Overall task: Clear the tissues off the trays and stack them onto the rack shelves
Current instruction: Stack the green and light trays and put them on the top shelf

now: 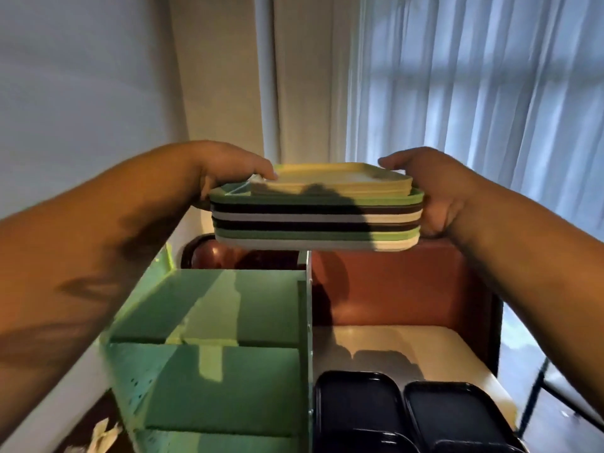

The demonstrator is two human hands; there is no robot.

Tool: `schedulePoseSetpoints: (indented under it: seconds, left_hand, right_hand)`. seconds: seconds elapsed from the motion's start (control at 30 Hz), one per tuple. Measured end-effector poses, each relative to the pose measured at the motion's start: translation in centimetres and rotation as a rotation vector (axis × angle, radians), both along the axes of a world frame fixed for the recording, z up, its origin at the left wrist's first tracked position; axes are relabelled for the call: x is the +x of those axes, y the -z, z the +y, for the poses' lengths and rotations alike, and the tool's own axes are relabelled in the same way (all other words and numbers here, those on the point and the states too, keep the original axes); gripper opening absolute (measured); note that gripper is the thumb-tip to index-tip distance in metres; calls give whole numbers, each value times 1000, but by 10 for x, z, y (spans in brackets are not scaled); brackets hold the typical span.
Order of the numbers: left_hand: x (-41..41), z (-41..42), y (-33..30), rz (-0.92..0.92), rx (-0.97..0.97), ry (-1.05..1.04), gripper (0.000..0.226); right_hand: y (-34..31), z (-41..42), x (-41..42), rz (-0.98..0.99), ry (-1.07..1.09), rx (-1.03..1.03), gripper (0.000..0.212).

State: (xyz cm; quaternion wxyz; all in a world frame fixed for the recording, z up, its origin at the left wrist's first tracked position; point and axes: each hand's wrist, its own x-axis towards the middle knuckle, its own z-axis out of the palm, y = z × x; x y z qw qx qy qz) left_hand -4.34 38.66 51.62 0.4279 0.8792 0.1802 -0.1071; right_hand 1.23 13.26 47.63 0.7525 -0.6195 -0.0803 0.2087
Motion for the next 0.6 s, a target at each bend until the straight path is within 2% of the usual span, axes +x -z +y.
schedulePoseSetpoints:
  seconds: [0.07, 0.23, 0.33, 0.43, 0.47, 0.53, 0.6]
  left_hand:
    - [-12, 29, 2, -16, -25, -52, 39]
    - [-42, 77, 5, -12, 56, -103, 35]
    - [-54, 103, 11, -82, 70, -164, 31]
    - [-61, 121, 19, -150, 136, -184, 24]
    - [-61, 125, 23, -160, 155, -187, 23]
    - [-59, 130, 29, -129, 179, -191, 23]
    - [-56, 129, 36, -105, 211, -153, 23]
  right_hand:
    - [-10, 31, -7, -58, -19, -94, 19]
    - [-21, 100, -20, -122, -77, -269, 18]
    - [-18, 131, -25, -190, -94, -387, 18]
    - [-9, 153, -30, -264, -97, -466, 10]
    - [-5, 158, -30, -282, -71, -487, 15]
    - [1, 167, -32, -339, -38, -510, 20]
    - [8, 171, -30, -314, -38, -521, 16]
